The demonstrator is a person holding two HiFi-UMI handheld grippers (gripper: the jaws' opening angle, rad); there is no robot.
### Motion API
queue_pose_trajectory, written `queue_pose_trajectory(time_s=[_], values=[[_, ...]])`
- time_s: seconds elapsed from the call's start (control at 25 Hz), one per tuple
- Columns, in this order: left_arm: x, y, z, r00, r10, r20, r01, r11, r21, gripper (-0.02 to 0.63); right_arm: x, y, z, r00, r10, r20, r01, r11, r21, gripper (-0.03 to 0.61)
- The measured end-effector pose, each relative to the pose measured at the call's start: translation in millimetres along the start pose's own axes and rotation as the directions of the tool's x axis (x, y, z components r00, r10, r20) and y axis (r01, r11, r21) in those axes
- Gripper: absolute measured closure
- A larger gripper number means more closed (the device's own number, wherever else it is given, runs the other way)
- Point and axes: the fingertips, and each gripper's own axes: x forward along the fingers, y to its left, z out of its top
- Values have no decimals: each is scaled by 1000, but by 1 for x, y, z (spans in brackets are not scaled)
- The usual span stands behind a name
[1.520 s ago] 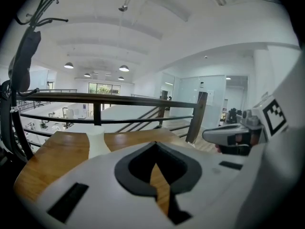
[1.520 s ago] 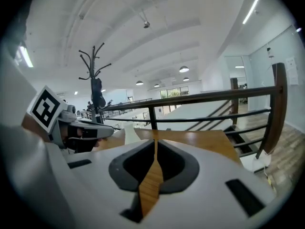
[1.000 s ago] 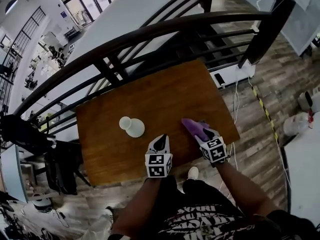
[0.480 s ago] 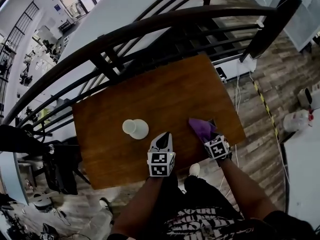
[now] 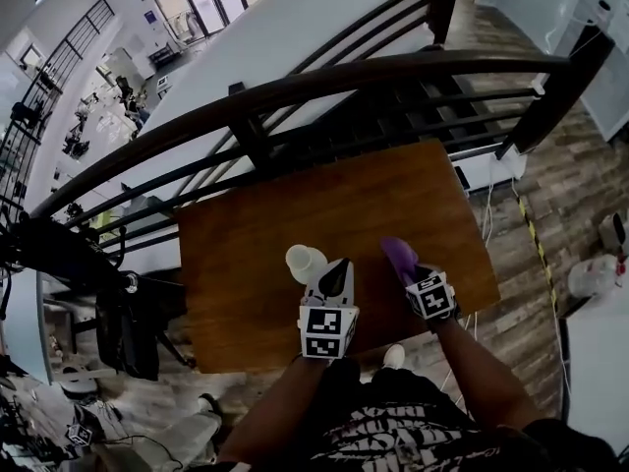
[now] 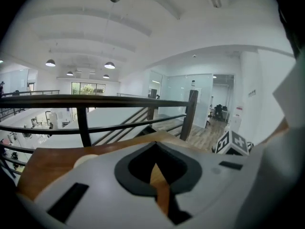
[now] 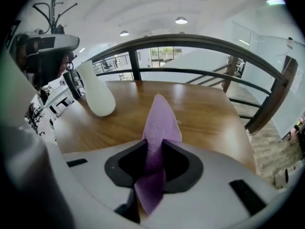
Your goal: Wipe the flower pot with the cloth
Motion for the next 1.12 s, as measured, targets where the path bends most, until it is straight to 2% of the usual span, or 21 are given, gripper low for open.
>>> queue_pose_trajectory(time_s=[0.16, 0.32, 0.52, 0.68, 0.88, 1.12], values=[[-16, 41, 24, 996, 79, 45, -79, 997, 6, 615, 6, 28, 57, 996, 53, 76, -49, 997, -53, 505], [-26, 88, 21, 989, 149, 14, -149, 989, 2, 615, 13, 66, 104, 988, 111, 103, -99, 988, -114, 505], [-15, 116, -3, 989, 136, -50, -135, 990, 34, 615, 43, 98, 132, 984, 145, 108, -122, 974, -192, 505], [-6, 115, -20, 991, 91, -98, -87, 995, 44, 615, 53, 123, 136, 985, 163, 51, -145, 956, -255, 505], [-1, 111, -21, 996, 41, -73, -35, 997, 76, 615, 62, 150, 132, 984, 176, 3, -162, 910, -381, 503], [-2, 112, -19, 997, 32, -70, -28, 997, 67, 615, 54, 172, 109, 977, 209, -39, -205, 876, -436, 503]])
